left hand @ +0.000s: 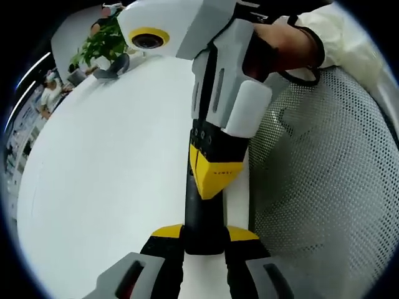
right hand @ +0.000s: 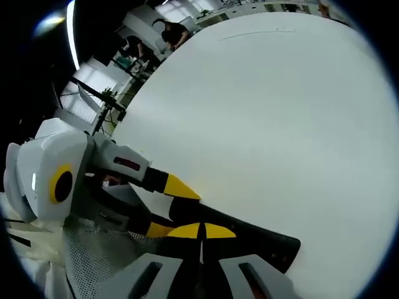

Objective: Press the specified remote control buttons in sequence, fully releasing each button before pressing the next.

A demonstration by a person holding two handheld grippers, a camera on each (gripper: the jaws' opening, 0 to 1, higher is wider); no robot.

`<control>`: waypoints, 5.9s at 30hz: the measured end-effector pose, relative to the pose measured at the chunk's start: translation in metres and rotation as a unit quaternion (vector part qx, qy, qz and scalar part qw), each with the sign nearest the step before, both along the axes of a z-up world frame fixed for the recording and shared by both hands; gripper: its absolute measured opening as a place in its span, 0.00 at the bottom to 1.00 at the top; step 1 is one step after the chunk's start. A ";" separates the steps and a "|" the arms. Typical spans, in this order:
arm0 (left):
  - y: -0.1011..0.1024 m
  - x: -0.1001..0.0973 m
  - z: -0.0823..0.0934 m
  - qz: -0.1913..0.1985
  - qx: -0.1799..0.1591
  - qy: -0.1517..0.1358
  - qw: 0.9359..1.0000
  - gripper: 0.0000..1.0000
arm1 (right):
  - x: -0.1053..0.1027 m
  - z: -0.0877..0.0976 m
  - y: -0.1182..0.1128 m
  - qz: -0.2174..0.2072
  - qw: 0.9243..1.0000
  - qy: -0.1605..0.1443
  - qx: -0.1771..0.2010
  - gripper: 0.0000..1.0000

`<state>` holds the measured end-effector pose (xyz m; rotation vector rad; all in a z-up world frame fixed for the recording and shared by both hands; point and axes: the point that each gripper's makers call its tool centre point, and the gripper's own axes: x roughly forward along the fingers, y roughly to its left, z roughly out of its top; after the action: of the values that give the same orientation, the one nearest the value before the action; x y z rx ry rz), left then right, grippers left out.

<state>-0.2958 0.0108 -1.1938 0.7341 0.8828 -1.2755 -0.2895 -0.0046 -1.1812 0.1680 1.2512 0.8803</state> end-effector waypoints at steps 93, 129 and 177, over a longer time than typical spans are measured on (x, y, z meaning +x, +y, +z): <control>0.031 0.178 0.008 -0.034 0.076 -0.047 0.995 0.22 | 0.068 0.111 -0.072 -0.163 0.931 -0.325 0.043 0.88; 0.038 0.309 0.000 -0.037 0.132 -0.062 0.989 0.22 | 0.059 0.091 -0.064 -0.156 0.943 -0.291 0.037 0.93; 0.053 0.242 0.066 0.313 -0.167 -0.070 0.932 0.95 | 0.068 0.106 -0.096 -0.194 0.927 -0.320 0.013 0.98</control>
<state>-0.0537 0.0641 -1.1276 0.2299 0.6789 -0.7578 -0.2216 -0.1010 -1.0756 0.1284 0.5628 0.5360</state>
